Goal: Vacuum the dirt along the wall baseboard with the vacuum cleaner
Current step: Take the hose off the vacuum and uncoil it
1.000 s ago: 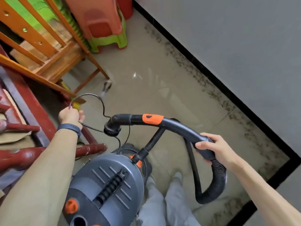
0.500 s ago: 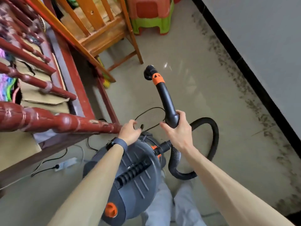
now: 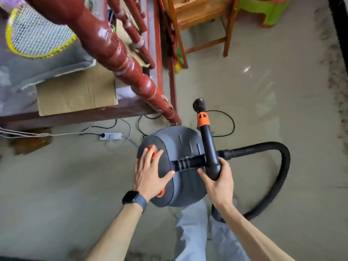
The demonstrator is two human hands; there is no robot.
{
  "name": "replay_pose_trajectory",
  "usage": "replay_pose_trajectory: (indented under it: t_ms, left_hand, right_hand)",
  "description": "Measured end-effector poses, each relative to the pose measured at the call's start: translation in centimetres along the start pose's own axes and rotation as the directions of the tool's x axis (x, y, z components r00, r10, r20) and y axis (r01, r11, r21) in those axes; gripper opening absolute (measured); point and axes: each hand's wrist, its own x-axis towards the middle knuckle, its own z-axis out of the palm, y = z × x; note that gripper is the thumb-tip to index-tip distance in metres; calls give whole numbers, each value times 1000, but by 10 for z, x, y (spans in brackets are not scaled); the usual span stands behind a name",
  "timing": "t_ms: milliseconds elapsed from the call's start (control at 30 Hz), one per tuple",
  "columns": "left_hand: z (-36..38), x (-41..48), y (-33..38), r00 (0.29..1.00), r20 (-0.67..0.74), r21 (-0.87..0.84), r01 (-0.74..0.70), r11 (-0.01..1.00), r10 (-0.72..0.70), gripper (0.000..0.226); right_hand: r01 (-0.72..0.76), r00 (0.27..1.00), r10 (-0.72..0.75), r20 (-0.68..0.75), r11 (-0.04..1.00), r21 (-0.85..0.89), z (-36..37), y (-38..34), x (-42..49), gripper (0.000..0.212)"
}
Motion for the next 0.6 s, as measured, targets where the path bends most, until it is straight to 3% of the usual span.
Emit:
replay_pose_trajectory:
  t_ms: [367,600]
  left_hand:
    - [14,8,-8,1000,-9,-330,14,944,-18,91]
    - [7,32,-9,998,-57,-461,-26,887,0,75]
  right_hand:
    - [-20,978,8,-207,998,-57,29,-24,24,62]
    - [-116,953,84,-292,989,-93,29,-48,41,59]
